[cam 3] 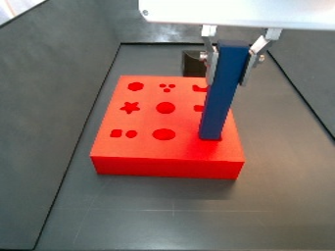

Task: Pick up the rectangle object. Move up. Place the rectangle object on the fixture. Regrasp the rectangle object. Move to above the board. Insert the rectangle object.
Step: Insert the rectangle object.

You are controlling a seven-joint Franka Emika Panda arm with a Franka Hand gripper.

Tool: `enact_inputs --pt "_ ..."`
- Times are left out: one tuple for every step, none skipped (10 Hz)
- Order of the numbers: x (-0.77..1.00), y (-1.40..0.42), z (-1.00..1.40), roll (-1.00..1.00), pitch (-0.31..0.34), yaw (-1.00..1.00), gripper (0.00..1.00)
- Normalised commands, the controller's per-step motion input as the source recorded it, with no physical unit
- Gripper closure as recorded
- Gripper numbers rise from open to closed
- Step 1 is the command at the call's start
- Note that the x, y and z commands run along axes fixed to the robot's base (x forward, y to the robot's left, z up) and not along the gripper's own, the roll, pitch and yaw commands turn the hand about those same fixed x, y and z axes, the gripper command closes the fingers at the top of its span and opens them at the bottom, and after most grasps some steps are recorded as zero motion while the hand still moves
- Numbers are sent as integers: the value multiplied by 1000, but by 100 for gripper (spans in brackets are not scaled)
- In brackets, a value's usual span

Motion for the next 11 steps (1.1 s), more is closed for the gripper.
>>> enact_inputs --pt "0 -40 -143 0 -20 0 100" --pt "0 0 -123 0 -36 0 100" --pt "0 -9 -129 0 -34 0 100" --pt "0 -106 -89 0 -3 0 100" --pt "0 -129 -17 4 0 20 100" --pt "0 -74 -14 0 0 20 100" --pt "-17 0 -106 -17 -36 0 100" --pt "0 0 -183 -19 -51 0 100" --pt "-23 0 -243 -11 -63 0 100" --pt "-6 0 -254 -7 -66 0 100" --pt "-3 0 -266 -10 -71 0 100"
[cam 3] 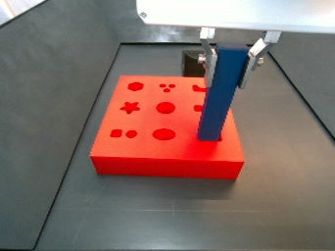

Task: Pick up the rectangle object. Move up. Place the rectangle object on the fixture. Regrasp the rectangle object. Move to above the board. Insert the rectangle object.
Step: Insert the rectangle object.

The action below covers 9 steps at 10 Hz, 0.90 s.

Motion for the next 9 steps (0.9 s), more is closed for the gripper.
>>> enact_inputs --pt "-9 0 -251 -60 -99 0 100" --pt "-9 0 -271 -66 -114 0 100" --pt "-57 0 -306 -71 -150 0 100" --pt "-103 0 -326 -74 -207 0 100" --pt "-100 0 -317 -43 -203 0 100" --pt "-63 0 -277 -31 -176 0 100" --pt "0 0 -154 -20 -113 0 100" --pt "0 23 -149 0 -64 0 100" --pt "0 26 -197 0 -27 0 100"
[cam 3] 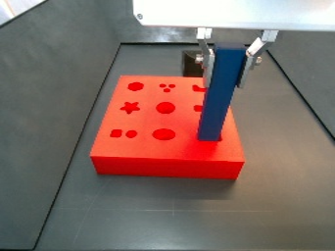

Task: Pick up the rectangle object. Move up. Place the rectangle object on the fixture. Regrasp the rectangle object. Move to above the board. Insert the rectangle object.
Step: Insert the rectangle object.

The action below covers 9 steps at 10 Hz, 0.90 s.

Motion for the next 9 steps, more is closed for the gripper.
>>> enact_inputs --pt "0 0 -217 0 -31 0 100" --pt "0 0 0 4 0 0 100" --pt "0 0 -26 0 0 0 100" --pt "-74 31 -171 -7 -106 0 100" --pt "-80 43 -186 -44 -140 0 100" --pt "-14 11 -100 -33 -100 0 100" --pt "0 0 -29 -24 -49 0 100" --pt "0 14 0 -23 -26 0 100" --pt "0 169 0 -81 -27 0 100"
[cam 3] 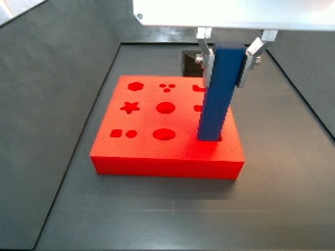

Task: Pick up the rectangle object. Move up. Place the rectangle object on the fixture. Regrasp the rectangle object. Move to above the board. Insert the rectangle object.
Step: Insert the rectangle object.

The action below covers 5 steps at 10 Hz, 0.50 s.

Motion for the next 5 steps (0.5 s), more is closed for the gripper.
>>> enact_inputs --pt "0 114 0 -66 -31 0 100" --pt "-11 143 0 -81 -50 0 100" --pt "0 0 0 -13 -27 0 100" --pt "0 0 -77 0 -34 0 100" --pt "0 -71 -77 3 -17 0 100"
